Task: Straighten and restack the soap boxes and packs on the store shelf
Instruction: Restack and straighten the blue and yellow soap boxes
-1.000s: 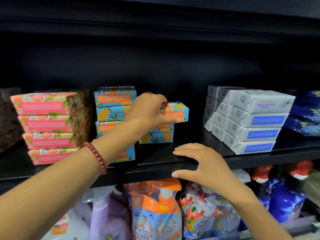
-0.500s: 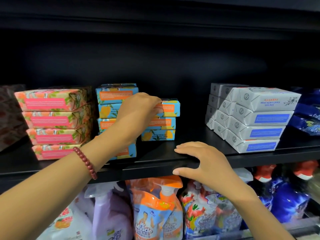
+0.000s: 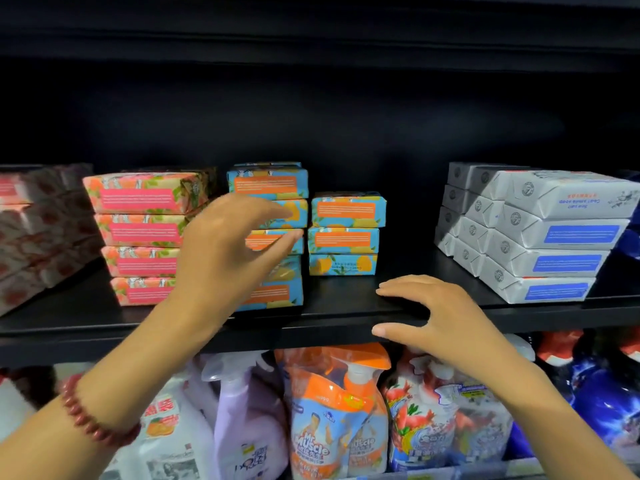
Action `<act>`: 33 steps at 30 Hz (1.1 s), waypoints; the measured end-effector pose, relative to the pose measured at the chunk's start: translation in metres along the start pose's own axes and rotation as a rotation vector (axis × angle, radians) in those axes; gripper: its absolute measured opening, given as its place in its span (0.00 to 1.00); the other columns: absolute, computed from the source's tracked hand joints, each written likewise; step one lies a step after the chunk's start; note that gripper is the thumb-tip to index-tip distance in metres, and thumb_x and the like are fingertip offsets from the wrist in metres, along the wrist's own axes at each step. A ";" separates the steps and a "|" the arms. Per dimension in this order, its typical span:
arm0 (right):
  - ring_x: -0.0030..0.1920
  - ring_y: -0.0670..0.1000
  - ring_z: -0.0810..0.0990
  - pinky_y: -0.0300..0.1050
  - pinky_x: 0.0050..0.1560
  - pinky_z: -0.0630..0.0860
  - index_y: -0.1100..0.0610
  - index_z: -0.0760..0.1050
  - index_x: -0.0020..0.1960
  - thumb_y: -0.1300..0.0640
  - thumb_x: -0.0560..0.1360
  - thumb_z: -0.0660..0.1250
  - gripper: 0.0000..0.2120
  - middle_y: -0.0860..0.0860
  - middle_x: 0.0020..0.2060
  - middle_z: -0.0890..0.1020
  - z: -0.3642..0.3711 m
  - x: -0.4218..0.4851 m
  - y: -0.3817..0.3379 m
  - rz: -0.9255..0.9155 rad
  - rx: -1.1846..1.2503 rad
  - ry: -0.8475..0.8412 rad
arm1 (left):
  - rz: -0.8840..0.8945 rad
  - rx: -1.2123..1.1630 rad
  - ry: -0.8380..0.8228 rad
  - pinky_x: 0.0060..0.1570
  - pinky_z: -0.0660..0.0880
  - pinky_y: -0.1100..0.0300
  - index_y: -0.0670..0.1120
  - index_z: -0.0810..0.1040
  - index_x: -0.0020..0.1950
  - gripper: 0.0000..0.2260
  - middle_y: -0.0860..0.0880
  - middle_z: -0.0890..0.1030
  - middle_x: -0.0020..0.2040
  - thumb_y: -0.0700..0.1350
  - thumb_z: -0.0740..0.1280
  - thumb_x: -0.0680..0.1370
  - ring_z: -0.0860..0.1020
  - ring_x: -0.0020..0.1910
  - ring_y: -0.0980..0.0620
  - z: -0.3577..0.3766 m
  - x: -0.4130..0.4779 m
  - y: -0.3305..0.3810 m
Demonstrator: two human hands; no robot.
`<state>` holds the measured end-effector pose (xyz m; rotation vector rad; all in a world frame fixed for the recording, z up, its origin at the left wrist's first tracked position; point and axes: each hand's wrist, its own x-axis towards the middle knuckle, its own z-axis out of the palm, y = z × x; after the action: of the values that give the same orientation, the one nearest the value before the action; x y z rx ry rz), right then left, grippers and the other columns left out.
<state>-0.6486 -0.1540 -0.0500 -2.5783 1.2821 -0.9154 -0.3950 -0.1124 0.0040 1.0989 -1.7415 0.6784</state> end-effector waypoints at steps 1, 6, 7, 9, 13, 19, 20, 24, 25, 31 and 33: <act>0.60 0.37 0.70 0.34 0.61 0.67 0.44 0.75 0.62 0.37 0.64 0.69 0.28 0.35 0.56 0.73 0.001 0.002 -0.005 -0.014 0.011 0.028 | -0.029 -0.004 0.018 0.47 0.75 0.57 0.43 0.82 0.50 0.10 0.49 0.83 0.46 0.48 0.71 0.73 0.79 0.47 0.52 -0.009 -0.015 -0.006; 0.61 0.35 0.66 0.23 0.60 0.59 0.49 0.73 0.65 0.40 0.68 0.69 0.28 0.37 0.59 0.73 0.019 0.027 -0.050 -0.179 0.077 0.089 | -0.262 0.001 0.029 0.44 0.75 0.55 0.44 0.82 0.46 0.13 0.53 0.82 0.44 0.53 0.70 0.72 0.79 0.43 0.54 -0.024 -0.081 -0.025; 0.61 0.36 0.67 0.24 0.61 0.59 0.50 0.73 0.66 0.43 0.69 0.70 0.27 0.39 0.60 0.73 0.022 0.035 -0.057 -0.204 0.086 0.077 | -0.308 -0.002 0.005 0.43 0.74 0.55 0.45 0.83 0.46 0.15 0.53 0.82 0.43 0.56 0.69 0.72 0.79 0.43 0.54 -0.024 -0.090 -0.026; 0.63 0.40 0.68 0.31 0.62 0.62 0.52 0.71 0.67 0.45 0.71 0.70 0.27 0.44 0.63 0.74 0.029 0.052 -0.069 -0.245 0.082 0.042 | -0.360 0.031 -0.050 0.43 0.73 0.57 0.45 0.83 0.45 0.19 0.52 0.82 0.42 0.61 0.67 0.71 0.79 0.43 0.52 -0.024 -0.101 -0.029; 0.67 0.45 0.65 0.34 0.62 0.58 0.53 0.67 0.70 0.43 0.73 0.67 0.29 0.48 0.67 0.71 0.047 0.073 -0.080 -0.317 -0.040 -0.074 | -0.358 0.079 -0.102 0.42 0.72 0.58 0.45 0.84 0.43 0.20 0.51 0.83 0.40 0.61 0.66 0.70 0.79 0.41 0.51 -0.025 -0.104 -0.031; 0.60 0.48 0.68 0.38 0.56 0.63 0.52 0.72 0.64 0.37 0.67 0.69 0.30 0.47 0.59 0.73 0.054 0.080 -0.080 -0.284 -0.042 -0.038 | -0.333 0.083 -0.091 0.41 0.71 0.61 0.44 0.84 0.42 0.20 0.51 0.82 0.38 0.61 0.66 0.71 0.78 0.40 0.51 -0.026 -0.106 -0.033; 0.60 0.48 0.68 0.38 0.56 0.63 0.51 0.71 0.65 0.36 0.67 0.68 0.31 0.46 0.59 0.73 0.054 0.082 -0.081 -0.268 -0.042 -0.055 | -0.327 0.082 -0.088 0.41 0.70 0.62 0.44 0.84 0.42 0.20 0.51 0.82 0.38 0.61 0.66 0.71 0.78 0.40 0.51 -0.026 -0.106 -0.033; 0.58 0.45 0.69 0.36 0.54 0.64 0.51 0.66 0.70 0.36 0.66 0.69 0.37 0.48 0.63 0.72 0.057 0.082 -0.085 -0.189 -0.026 -0.147 | -0.297 0.085 -0.085 0.40 0.70 0.61 0.43 0.84 0.42 0.20 0.51 0.82 0.38 0.60 0.66 0.70 0.78 0.39 0.50 -0.026 -0.106 -0.033; 0.57 0.44 0.70 0.36 0.54 0.65 0.52 0.66 0.70 0.37 0.66 0.70 0.37 0.47 0.63 0.73 0.057 0.079 -0.085 -0.183 0.008 -0.116 | -0.292 0.080 -0.084 0.41 0.71 0.60 0.43 0.84 0.42 0.21 0.51 0.82 0.38 0.60 0.66 0.70 0.78 0.40 0.50 -0.027 -0.106 -0.034; 0.57 0.40 0.70 0.33 0.55 0.69 0.50 0.70 0.65 0.33 0.59 0.69 0.38 0.38 0.54 0.72 0.033 0.042 -0.065 -0.145 0.144 0.106 | -0.166 -0.047 0.073 0.51 0.74 0.57 0.41 0.82 0.51 0.18 0.51 0.81 0.49 0.55 0.69 0.72 0.79 0.49 0.52 -0.032 -0.083 -0.026; 0.55 0.40 0.72 0.32 0.53 0.70 0.48 0.72 0.63 0.33 0.58 0.67 0.36 0.37 0.53 0.72 0.021 0.033 -0.056 -0.122 0.197 0.146 | -0.070 -0.067 0.104 0.52 0.74 0.59 0.41 0.81 0.54 0.18 0.51 0.80 0.51 0.53 0.69 0.73 0.78 0.51 0.54 -0.033 -0.052 -0.020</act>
<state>-0.5834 -0.1462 -0.0315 -2.4974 1.0162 -1.2063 -0.3547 -0.0753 -0.0309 1.0556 -1.6187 0.6185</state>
